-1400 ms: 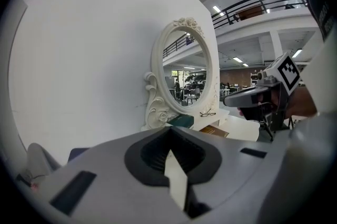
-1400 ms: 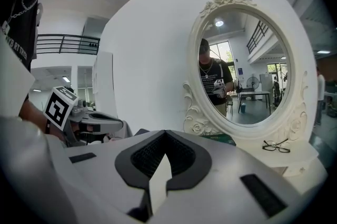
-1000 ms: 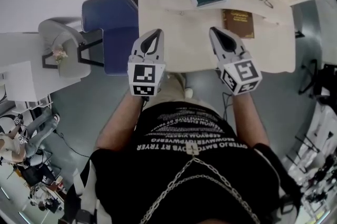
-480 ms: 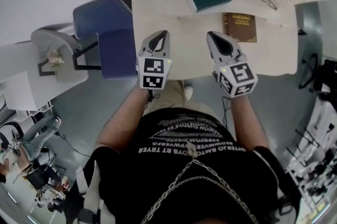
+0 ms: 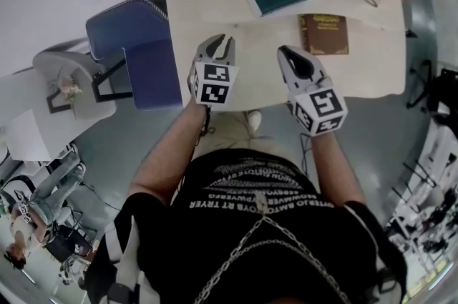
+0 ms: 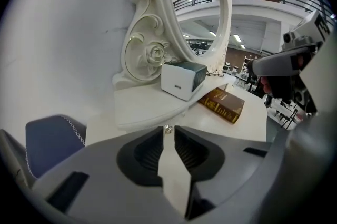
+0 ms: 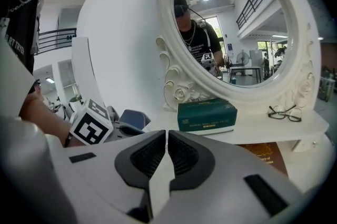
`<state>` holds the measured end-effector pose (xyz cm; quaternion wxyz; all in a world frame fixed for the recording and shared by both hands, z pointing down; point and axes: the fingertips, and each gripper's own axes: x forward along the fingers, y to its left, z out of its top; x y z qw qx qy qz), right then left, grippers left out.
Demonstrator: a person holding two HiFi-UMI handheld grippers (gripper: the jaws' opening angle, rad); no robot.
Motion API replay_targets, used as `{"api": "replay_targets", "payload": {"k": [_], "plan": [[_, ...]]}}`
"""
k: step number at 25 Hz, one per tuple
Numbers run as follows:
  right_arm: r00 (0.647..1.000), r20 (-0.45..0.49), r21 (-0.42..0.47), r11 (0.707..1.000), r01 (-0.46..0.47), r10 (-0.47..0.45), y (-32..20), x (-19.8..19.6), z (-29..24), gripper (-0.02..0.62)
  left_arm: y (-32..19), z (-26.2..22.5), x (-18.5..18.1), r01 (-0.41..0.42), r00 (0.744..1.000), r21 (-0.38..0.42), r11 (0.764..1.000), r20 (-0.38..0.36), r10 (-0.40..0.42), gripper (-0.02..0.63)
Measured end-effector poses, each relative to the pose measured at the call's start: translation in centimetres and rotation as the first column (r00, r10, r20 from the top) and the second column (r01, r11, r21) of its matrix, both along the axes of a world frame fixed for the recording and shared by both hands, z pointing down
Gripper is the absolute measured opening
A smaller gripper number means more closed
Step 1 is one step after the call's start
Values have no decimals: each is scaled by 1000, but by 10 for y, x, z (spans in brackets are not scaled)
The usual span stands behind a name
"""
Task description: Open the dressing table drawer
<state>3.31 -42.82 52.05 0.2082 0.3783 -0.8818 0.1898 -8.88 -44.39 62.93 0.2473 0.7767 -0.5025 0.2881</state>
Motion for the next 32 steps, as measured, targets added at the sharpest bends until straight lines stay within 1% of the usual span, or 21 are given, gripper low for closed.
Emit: {"api": "replay_targets", "payload": {"k": [8,9,10,11,19,22,26,32], "plan": [[1000,-13,-22,1000,-15,14,4,2,13,-3,-16,43,7,11,1000,-57,998,7,-10,81],[1000,-12,-30,999,-20,20,5,3,15,25,-18,47,9,15,1000,-62,998,7,-15,84],[1000,-10,-41,999,-26,26,6,4,18,79,-20,50,9,19,1000,-67,998,8,-19,87],[1000,-7,-50,998,-29,29,7,5,19,94,-23,53,10,22,1000,-71,997,11,-21,91],[999,-20,-70,997,-37,36,14,9,25,101,-36,69,21,20,1000,-93,995,16,-18,107],[1000,-18,-71,997,-22,21,16,6,23,103,-41,74,22,33,999,-100,994,16,-31,107],[1000,-15,-78,997,-19,17,23,5,21,103,-43,79,24,59,998,-124,991,-13,-61,107],[1000,-13,-83,996,-20,19,34,10,20,101,-47,73,24,99,995,-108,989,-15,-101,101]]}}
